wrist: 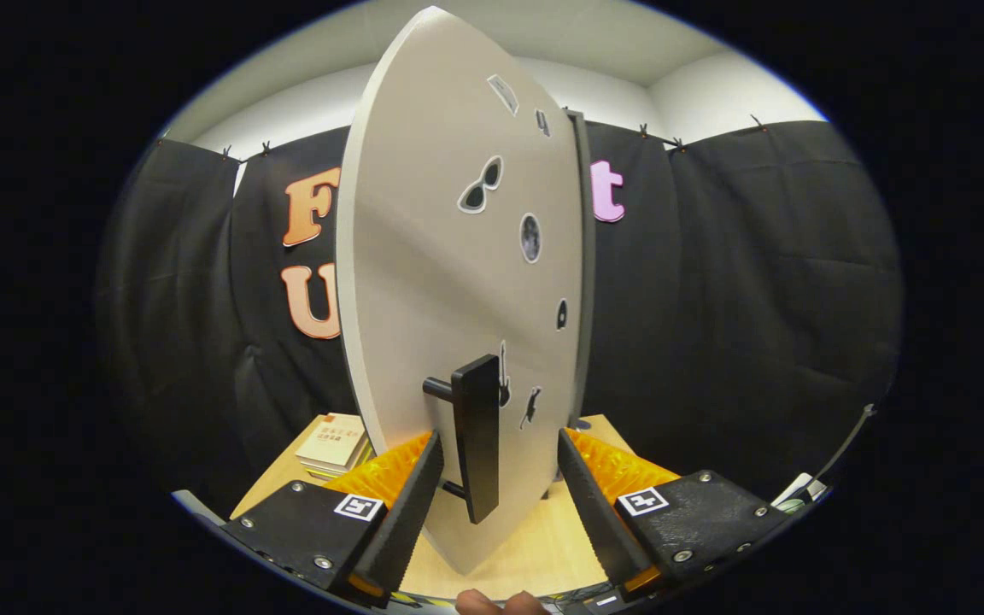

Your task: Open the shoe cabinet door, grab the shoes and put them into the shoe cabinet, then close the shoe cabinet door.

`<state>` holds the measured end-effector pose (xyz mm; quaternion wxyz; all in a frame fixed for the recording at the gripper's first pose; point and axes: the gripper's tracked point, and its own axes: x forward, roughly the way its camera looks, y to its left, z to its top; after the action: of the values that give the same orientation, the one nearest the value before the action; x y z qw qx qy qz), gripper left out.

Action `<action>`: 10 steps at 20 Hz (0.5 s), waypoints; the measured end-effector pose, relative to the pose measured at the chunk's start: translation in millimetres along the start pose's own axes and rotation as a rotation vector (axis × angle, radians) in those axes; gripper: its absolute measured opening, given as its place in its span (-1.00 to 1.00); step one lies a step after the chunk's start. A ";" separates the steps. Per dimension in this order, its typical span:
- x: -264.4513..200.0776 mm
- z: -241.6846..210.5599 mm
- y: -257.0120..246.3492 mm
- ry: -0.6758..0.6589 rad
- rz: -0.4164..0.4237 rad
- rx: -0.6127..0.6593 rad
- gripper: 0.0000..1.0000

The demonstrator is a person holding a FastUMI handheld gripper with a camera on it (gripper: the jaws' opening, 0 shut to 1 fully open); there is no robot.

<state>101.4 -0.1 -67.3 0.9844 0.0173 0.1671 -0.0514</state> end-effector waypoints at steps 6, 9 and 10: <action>66.7 13.5 73.6 0.006 0.156 -0.035 0.71; 92.9 20.2 92.1 0.006 0.202 -0.035 0.70; 100.3 20.1 97.2 0.011 0.223 -0.023 0.70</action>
<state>212.5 85.9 -79.9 0.9833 0.0249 0.1700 0.0602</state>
